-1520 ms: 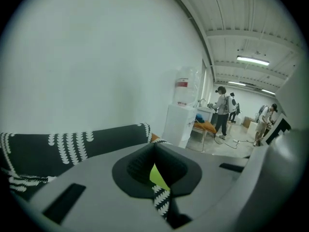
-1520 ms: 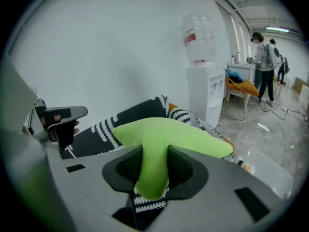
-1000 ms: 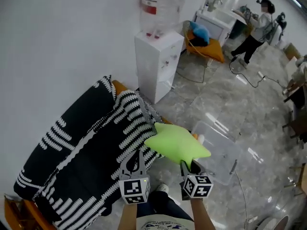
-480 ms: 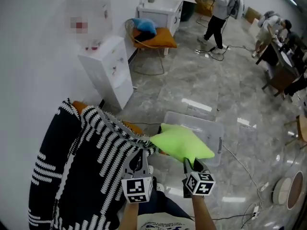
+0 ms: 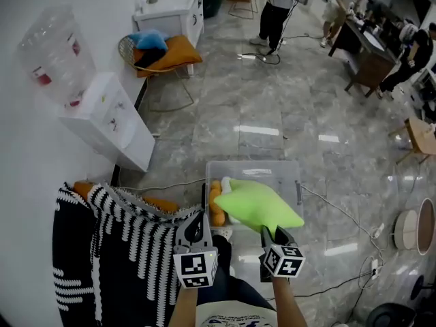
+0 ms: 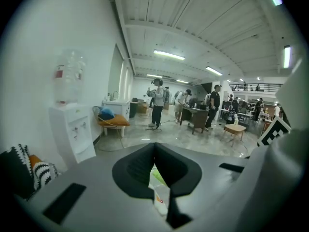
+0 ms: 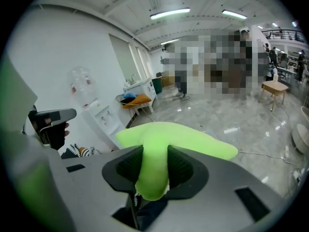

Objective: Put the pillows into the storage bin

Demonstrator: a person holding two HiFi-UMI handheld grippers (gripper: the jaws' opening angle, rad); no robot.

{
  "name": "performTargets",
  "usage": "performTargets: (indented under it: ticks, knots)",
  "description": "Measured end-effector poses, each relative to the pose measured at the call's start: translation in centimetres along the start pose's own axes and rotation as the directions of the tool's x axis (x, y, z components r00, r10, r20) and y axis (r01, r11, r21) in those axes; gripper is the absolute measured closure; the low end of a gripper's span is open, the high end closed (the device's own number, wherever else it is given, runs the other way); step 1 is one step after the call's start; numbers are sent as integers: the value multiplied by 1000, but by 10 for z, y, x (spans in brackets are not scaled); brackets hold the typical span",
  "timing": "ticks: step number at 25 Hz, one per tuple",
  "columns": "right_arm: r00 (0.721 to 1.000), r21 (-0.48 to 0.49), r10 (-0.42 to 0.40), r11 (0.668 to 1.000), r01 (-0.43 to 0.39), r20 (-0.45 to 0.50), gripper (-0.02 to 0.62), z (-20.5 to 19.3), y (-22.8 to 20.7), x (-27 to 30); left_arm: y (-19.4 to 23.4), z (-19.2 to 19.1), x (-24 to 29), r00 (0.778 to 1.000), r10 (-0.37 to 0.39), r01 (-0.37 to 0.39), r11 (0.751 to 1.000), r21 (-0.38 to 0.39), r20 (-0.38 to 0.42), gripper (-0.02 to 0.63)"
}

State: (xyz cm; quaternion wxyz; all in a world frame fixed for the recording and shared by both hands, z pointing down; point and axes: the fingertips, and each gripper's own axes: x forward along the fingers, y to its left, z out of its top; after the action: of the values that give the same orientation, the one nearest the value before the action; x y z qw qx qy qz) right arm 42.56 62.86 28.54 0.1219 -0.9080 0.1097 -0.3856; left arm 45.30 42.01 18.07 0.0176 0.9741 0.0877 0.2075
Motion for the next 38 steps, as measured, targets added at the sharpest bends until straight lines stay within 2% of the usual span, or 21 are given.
performTargets:
  ticks: [9,16,24,34,38]
  knots:
    - [990,163,-127,977,136,-67,451,20,-57,82,-12,7,133,985,-137,143,988,55,-105,592]
    - [976,326,-176,922,209,-129,449,21,-92,168,-7,-7,236,964,-195,210,975,71,-179,592]
    - [958,462,-202,843,275,-201,448,-12,-127,259,-13,-52,319,929,-252,287,953,98,-272,592]
    - [933,640,-240,680,358,-266,445,-78,-165,360,-22,-137,377,884,-287,336,939,73,-369,592]
    - [928,669,-237,644,372,-288,445,-103,-178,390,-23,-167,385,874,-283,334,940,65,-396,592]
